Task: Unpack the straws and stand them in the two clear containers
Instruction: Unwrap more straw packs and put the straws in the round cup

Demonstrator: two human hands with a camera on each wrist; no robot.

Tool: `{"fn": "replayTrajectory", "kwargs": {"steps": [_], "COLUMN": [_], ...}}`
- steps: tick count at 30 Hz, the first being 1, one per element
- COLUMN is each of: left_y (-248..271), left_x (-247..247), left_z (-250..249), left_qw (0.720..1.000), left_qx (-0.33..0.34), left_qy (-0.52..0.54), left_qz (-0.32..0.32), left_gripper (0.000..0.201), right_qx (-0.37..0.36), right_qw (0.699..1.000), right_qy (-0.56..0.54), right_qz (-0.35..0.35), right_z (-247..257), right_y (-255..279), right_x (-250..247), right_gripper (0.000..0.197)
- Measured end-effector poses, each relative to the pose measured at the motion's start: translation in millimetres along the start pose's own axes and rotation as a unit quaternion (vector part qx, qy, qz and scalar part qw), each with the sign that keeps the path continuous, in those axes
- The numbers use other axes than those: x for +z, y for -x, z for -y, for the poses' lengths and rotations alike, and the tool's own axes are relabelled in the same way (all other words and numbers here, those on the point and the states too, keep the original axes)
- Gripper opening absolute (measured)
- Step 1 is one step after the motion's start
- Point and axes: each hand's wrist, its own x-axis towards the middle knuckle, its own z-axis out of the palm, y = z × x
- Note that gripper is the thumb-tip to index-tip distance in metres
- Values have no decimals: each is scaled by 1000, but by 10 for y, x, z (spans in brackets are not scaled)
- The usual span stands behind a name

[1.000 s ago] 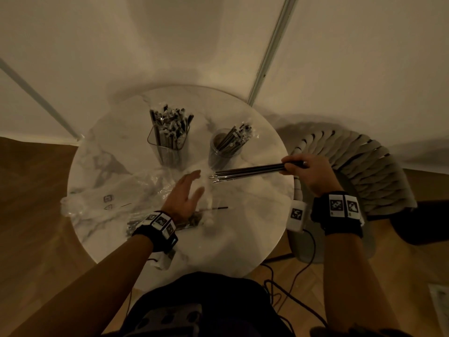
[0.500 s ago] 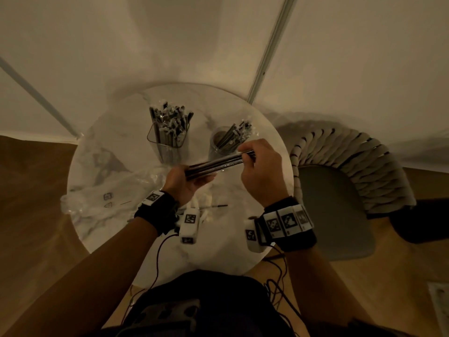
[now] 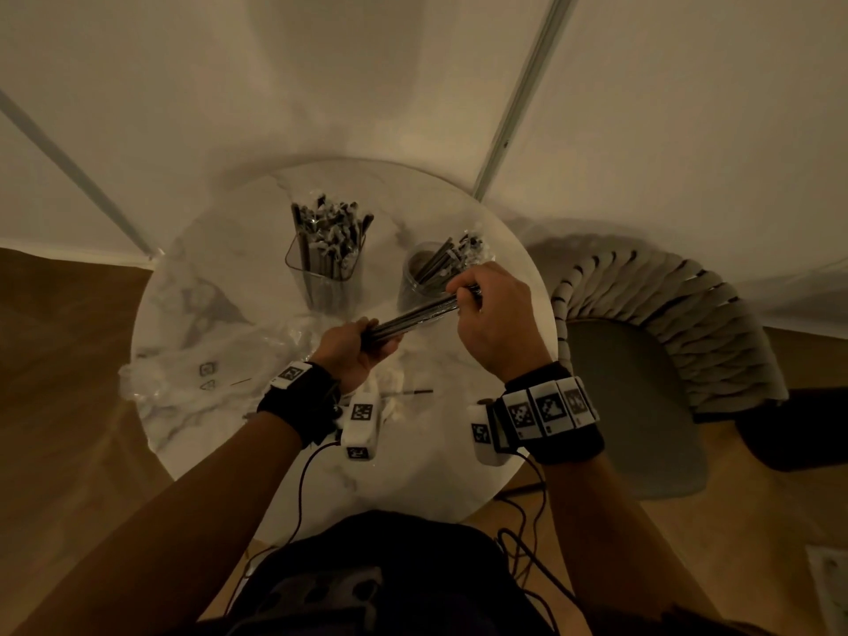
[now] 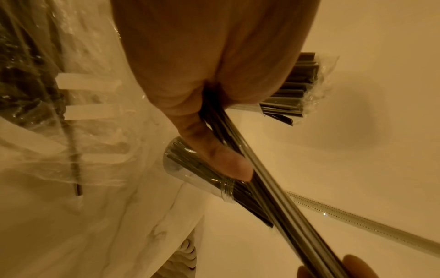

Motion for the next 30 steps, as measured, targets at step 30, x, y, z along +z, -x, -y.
{"fn": "replayTrajectory", "kwargs": {"steps": [30], "left_y": [-19], "left_x": [-121], "left_z": [-63], "left_qw": [996], "left_qx": [-56], "left_qy": [15], "left_qz": [61], "left_gripper": [19], "right_qx": [138], "right_qw": [990], "right_qy": [-38], "right_qz": [-15], "right_z": [-130], "right_y": [-26], "right_x": [-77], "right_gripper": [12]}}
